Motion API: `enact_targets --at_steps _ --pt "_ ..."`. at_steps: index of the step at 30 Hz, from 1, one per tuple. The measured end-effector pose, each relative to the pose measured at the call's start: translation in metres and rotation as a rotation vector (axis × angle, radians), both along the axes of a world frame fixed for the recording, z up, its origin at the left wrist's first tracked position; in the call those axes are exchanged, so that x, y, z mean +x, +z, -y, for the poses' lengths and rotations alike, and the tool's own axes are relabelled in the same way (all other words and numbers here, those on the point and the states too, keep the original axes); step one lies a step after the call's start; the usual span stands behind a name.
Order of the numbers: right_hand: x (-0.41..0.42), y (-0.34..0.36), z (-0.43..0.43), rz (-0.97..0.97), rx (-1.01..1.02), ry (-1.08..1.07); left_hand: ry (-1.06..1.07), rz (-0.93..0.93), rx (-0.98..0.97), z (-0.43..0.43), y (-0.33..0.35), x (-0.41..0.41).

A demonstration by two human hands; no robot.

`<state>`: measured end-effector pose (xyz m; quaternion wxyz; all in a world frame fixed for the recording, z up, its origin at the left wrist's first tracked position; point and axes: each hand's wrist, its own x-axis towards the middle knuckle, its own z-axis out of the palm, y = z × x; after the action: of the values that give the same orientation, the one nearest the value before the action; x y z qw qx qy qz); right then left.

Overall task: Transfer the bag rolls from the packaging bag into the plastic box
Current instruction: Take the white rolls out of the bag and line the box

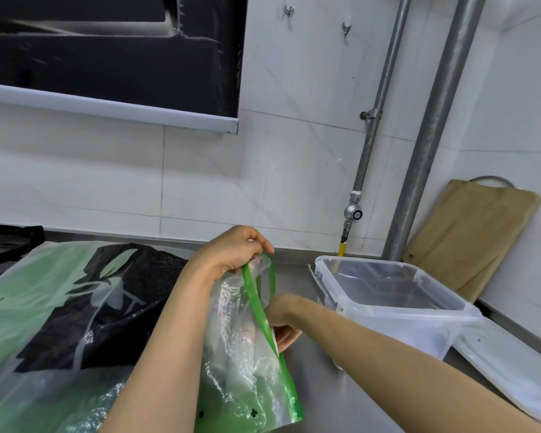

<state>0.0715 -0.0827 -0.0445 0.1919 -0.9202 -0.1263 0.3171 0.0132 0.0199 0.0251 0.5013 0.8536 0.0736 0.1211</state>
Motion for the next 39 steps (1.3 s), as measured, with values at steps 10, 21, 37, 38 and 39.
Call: enact_targets --at_steps 10,21,37,38,39 --pt "-0.009 0.016 0.013 0.043 0.047 0.009 0.017 -0.012 0.014 0.001 -0.001 0.001" --pt "-0.015 0.076 0.024 0.089 0.108 0.040 0.031 -0.013 0.067 -0.001 -0.001 0.000" --pt "0.001 0.159 0.079 0.249 0.231 -0.078 0.030 -0.025 0.050 0.004 -0.006 0.003" --pt "0.005 0.160 0.084 0.255 0.227 -0.097 0.027 -0.028 0.059 0.004 -0.006 0.004" --pt "0.011 0.161 0.089 0.262 0.223 -0.114 0.027 -0.033 0.068 0.005 -0.007 0.004"
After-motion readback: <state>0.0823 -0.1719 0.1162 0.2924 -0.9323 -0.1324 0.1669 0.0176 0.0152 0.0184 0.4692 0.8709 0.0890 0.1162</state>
